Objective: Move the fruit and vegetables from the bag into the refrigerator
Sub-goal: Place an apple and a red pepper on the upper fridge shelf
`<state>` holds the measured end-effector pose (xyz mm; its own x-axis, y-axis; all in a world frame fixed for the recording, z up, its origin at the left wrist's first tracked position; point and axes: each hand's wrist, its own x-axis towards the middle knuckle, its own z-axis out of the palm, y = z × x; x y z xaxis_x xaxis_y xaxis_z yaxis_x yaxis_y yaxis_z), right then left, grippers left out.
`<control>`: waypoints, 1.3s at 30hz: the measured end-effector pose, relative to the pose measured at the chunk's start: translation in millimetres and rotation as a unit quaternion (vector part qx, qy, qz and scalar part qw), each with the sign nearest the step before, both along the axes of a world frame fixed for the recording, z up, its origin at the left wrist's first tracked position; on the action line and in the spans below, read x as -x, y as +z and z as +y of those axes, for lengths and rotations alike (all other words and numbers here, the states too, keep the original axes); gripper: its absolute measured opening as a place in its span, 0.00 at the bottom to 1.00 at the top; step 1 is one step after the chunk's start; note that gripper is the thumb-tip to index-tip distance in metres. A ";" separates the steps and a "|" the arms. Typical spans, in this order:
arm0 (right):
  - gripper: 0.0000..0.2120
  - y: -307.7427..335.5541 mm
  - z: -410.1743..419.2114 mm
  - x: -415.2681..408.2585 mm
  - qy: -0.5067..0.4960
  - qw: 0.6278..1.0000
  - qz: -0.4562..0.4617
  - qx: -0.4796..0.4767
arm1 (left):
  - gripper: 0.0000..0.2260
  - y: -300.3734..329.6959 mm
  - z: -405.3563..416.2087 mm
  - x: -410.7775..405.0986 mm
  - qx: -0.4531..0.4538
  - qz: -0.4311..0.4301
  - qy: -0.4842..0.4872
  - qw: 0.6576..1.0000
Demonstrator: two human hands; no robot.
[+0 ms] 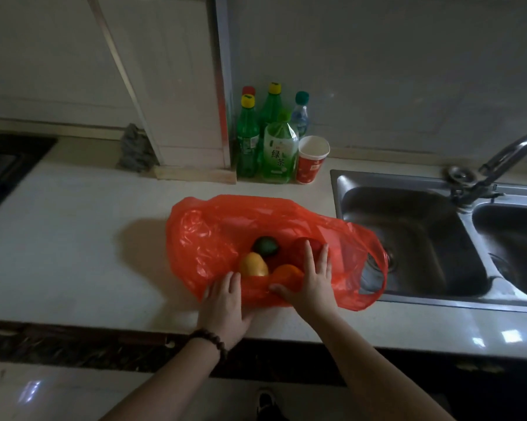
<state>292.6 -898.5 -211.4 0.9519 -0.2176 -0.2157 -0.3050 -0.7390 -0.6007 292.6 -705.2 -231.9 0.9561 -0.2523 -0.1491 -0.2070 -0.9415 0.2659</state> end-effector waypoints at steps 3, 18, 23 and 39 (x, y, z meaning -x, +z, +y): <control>0.54 -1.8 -14.9 9.2 0.029 0.999 0.008 0.037 | 0.34 5.5 -3.3 21.2 0.062 -0.016 0.032 0.997; 0.60 -17.0 -40.0 15.0 0.145 0.986 0.000 0.087 | 0.53 -13.4 -28.9 -1.7 0.104 0.078 0.052 0.990; 0.59 -14.4 -45.0 20.6 0.121 0.992 -0.005 0.036 | 0.54 -14.3 -16.8 0.9 0.158 0.083 0.070 0.981; 0.38 -3.6 -55.8 -72.8 0.166 0.985 0.004 0.055 | 0.49 -0.3 -29.9 -27.4 0.212 0.104 0.111 0.965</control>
<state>365.4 -954.3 -215.0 0.9729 0.0825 -0.2158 -0.0401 -0.8595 -0.5095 320.0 -735.1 -232.2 0.9540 -0.1249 -0.2724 0.0874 -0.7536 0.6516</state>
